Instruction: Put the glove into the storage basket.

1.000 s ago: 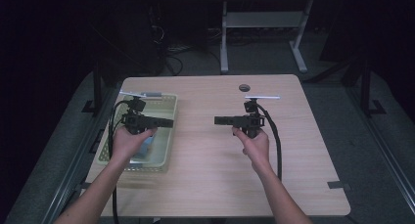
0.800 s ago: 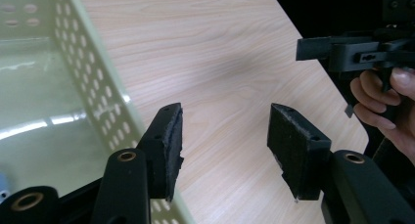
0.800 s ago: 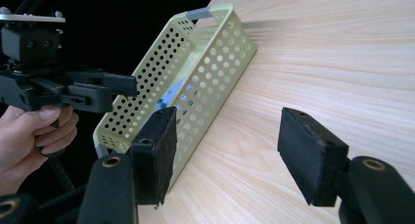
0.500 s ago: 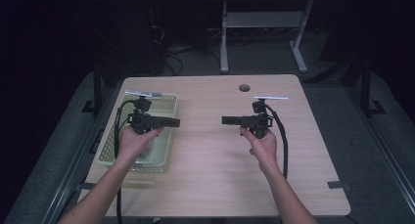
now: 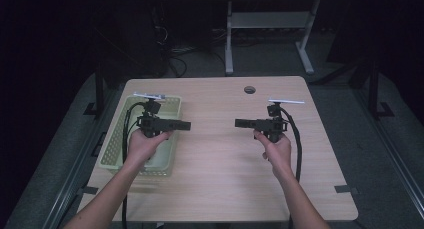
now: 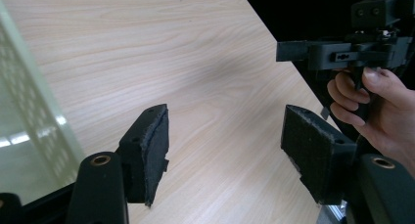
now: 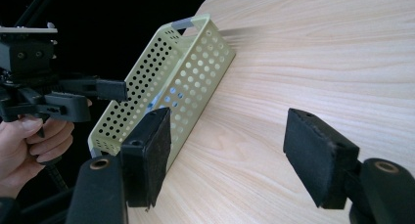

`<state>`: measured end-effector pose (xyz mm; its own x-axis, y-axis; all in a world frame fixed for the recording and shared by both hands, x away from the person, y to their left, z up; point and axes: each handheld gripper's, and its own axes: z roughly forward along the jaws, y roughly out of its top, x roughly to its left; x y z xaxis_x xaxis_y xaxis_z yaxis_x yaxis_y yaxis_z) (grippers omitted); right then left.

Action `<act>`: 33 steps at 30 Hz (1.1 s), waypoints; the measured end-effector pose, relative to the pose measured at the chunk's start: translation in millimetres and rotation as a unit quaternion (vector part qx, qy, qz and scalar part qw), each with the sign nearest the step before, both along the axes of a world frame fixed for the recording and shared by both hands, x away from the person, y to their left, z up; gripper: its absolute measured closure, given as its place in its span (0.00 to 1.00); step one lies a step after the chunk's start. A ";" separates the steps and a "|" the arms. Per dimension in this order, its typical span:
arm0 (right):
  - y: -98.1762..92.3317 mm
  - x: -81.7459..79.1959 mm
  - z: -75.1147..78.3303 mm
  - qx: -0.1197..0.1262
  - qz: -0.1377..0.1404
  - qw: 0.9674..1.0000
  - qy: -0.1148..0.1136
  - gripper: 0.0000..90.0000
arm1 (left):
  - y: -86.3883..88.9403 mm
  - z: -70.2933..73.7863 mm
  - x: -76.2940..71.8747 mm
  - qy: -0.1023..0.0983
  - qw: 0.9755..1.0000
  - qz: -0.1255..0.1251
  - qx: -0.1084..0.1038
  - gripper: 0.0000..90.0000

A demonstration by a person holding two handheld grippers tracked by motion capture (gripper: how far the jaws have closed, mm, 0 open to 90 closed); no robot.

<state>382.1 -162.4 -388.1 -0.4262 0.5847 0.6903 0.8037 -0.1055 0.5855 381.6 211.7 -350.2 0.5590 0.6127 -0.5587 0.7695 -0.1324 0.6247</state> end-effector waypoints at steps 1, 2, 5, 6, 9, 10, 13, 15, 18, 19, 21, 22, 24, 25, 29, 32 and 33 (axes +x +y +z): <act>-2.8 -0.8 -1.3 0.001 -0.001 1.000 -0.001 0.37 | -0.9 0.0 -0.1 0.000 1.000 0.001 -0.004 0.36; -2.8 -0.8 -1.3 0.001 -0.001 1.000 -0.001 0.37 | -1.4 0.2 -0.2 -0.001 1.000 0.000 -0.005 0.36; -6.7 -2.0 -2.9 0.000 -0.003 1.000 0.005 0.36 | -3.7 0.1 -0.5 -0.002 1.000 -0.001 -0.008 0.34; -8.2 -2.2 -3.2 -0.002 -0.003 1.000 0.005 0.36 | -4.4 0.1 -0.5 -0.003 1.000 -0.002 -0.007 0.33; -11.9 -3.4 -3.1 -0.001 -0.007 1.000 0.002 0.35 | -7.1 -0.9 -0.9 -0.002 1.000 -0.001 -0.009 0.31; -13.3 -3.8 -3.5 -0.001 -0.007 1.000 0.001 0.35 | -7.8 -1.2 -1.0 -0.001 1.000 -0.001 -0.010 0.31; -17.1 -5.0 -4.8 -0.001 -0.009 1.000 0.002 0.35 | -10.1 -2.3 -1.3 -0.002 1.000 -0.002 -0.010 0.30; -20.2 -5.7 -5.7 -0.002 -0.011 1.000 0.003 0.35 | -11.9 -3.0 -1.6 -0.001 1.000 -0.002 -0.011 0.30; -25.3 -7.0 -7.0 -0.001 -0.015 1.000 0.003 0.35 | -14.6 -4.2 -2.3 -0.002 1.000 -0.003 -0.012 0.29; -27.2 -7.4 -7.5 -0.002 -0.016 1.000 0.003 0.34 | -15.3 -4.6 -2.3 -0.003 1.000 -0.005 -0.011 0.29; -30.7 -8.3 -8.7 -0.005 -0.019 1.000 0.002 0.34 | -17.3 -5.4 -2.8 -0.002 1.000 -0.005 -0.014 0.29; -32.4 -8.7 -9.2 -0.006 -0.019 1.000 0.003 0.34 | -18.0 -5.9 -2.9 -0.002 1.000 -0.008 -0.014 0.29; -37.2 -10.0 -11.6 -0.007 -0.020 1.000 0.003 0.34 | -20.3 -6.5 -3.4 -0.003 1.000 -0.010 -0.015 0.29; -38.9 -10.5 -12.3 -0.008 -0.022 1.000 0.006 0.34 | -21.7 -6.8 -3.6 -0.002 1.000 -0.010 -0.015 0.29; -44.0 -11.5 -13.8 -0.014 -0.023 1.000 0.010 0.33 | -26.1 -8.3 -3.8 -0.002 1.000 -0.013 -0.016 0.29; -49.3 -13.5 -14.1 -0.014 -0.026 1.000 0.005 0.33 | -30.2 -9.4 -4.7 -0.003 1.000 -0.017 -0.014 0.29; -51.1 -14.3 -14.1 -0.011 -0.028 1.000 0.007 0.33 | -32.2 -9.6 -5.3 -0.004 1.000 -0.018 -0.013 0.29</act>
<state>367.8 -213.5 -402.3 -0.3832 0.6222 0.6827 0.8049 -0.1377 0.5772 376.3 179.5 -359.9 0.5847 0.5775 -0.5697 0.7596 -0.1431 0.6345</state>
